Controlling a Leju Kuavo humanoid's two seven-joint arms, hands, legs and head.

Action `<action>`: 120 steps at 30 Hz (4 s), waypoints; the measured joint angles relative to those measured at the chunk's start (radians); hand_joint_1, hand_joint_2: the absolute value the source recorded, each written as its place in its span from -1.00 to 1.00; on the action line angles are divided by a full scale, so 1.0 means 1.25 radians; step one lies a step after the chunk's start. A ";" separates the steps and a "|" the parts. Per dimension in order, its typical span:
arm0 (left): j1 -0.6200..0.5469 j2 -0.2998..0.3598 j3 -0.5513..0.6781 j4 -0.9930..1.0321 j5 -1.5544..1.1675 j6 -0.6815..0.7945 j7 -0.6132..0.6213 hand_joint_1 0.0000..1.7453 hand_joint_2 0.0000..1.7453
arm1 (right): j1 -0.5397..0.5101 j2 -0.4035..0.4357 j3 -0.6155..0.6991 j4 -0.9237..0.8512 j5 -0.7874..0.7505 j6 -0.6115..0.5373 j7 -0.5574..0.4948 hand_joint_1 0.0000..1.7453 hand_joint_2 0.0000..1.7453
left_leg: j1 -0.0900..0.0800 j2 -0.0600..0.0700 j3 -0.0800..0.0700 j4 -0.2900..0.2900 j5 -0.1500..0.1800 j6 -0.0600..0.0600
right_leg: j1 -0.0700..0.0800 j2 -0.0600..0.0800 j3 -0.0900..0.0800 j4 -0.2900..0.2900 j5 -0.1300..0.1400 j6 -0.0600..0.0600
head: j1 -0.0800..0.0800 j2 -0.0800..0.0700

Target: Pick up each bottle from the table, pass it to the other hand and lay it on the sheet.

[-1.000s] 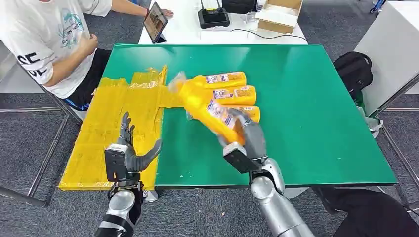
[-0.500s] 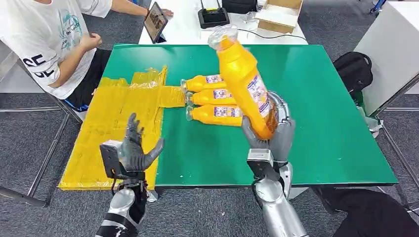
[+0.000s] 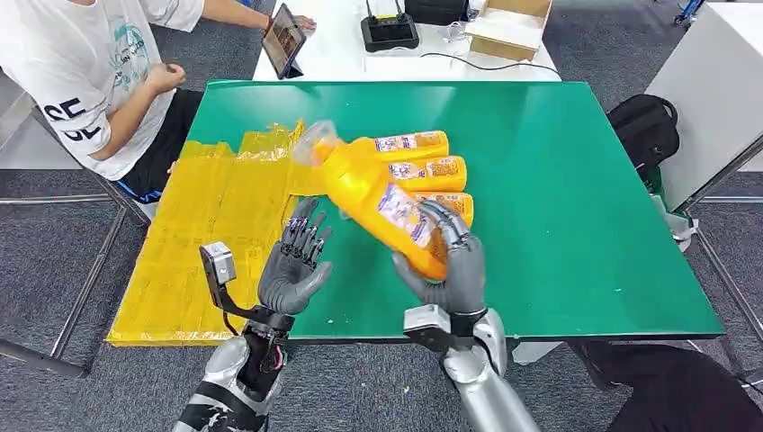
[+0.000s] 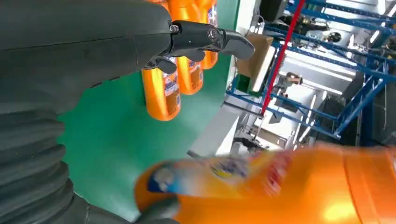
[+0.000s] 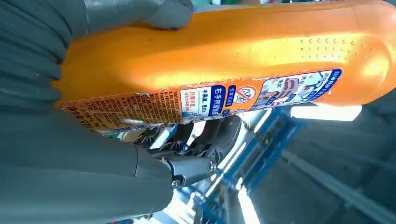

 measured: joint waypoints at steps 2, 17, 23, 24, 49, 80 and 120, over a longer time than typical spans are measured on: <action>-0.002 0.002 -0.003 0.000 0.000 0.000 -0.001 -1.00 1.00 | 0.000 0.001 0.009 0.013 0.003 0.000 0.000 1.00 1.00 | 0.000 0.000 0.000 0.000 0.000 0.000 | 0.000 0.000 0.000 0.000 0.000 0.000 | 0.000 0.000; -0.012 0.004 -0.011 0.006 -0.029 0.022 -0.013 -1.00 1.00 | -0.018 0.031 0.087 0.135 0.045 0.061 0.013 1.00 1.00 | 0.000 0.000 0.000 0.000 0.000 0.000 | 0.000 0.000 0.000 0.000 0.000 0.000 | 0.000 0.000; -0.020 0.004 -0.007 0.018 -0.038 0.039 -0.015 -1.00 1.00 | -0.020 0.045 0.122 0.159 0.043 0.075 0.013 1.00 1.00 | 0.000 0.000 0.000 0.000 0.000 0.000 | 0.000 0.000 0.000 0.000 0.000 0.000 | 0.000 0.000; -0.020 0.004 -0.006 0.019 -0.039 0.041 -0.015 -1.00 1.00 | -0.021 0.046 0.124 0.162 0.043 0.075 0.014 1.00 1.00 | 0.000 0.000 0.000 0.000 0.000 0.000 | 0.000 0.000 0.000 0.000 0.000 0.000 | 0.000 0.000; -0.017 0.004 0.004 0.030 -0.038 0.043 -0.027 1.00 1.00 | -0.053 0.058 0.147 0.229 0.024 0.078 0.021 1.00 1.00 | 0.000 0.000 0.000 0.000 0.000 0.000 | 0.000 0.000 0.000 0.000 0.000 0.000 | 0.000 0.000; -0.062 0.003 0.057 0.008 -0.162 0.299 -0.103 1.00 1.00 | -0.040 0.064 0.139 0.183 -0.093 0.109 0.039 -1.00 -1.00 | 0.000 0.000 0.000 0.000 0.000 0.000 | 0.000 0.000 0.000 0.000 0.000 0.000 | 0.000 0.000; -0.344 0.188 0.136 0.508 -1.490 0.742 0.292 1.00 1.00 | -0.024 0.073 0.103 0.024 -0.205 0.076 0.004 -1.00 -1.00 | 0.001 0.001 0.000 0.000 0.001 -0.001 | 0.000 0.002 -0.001 0.001 0.000 0.000 | 0.000 0.000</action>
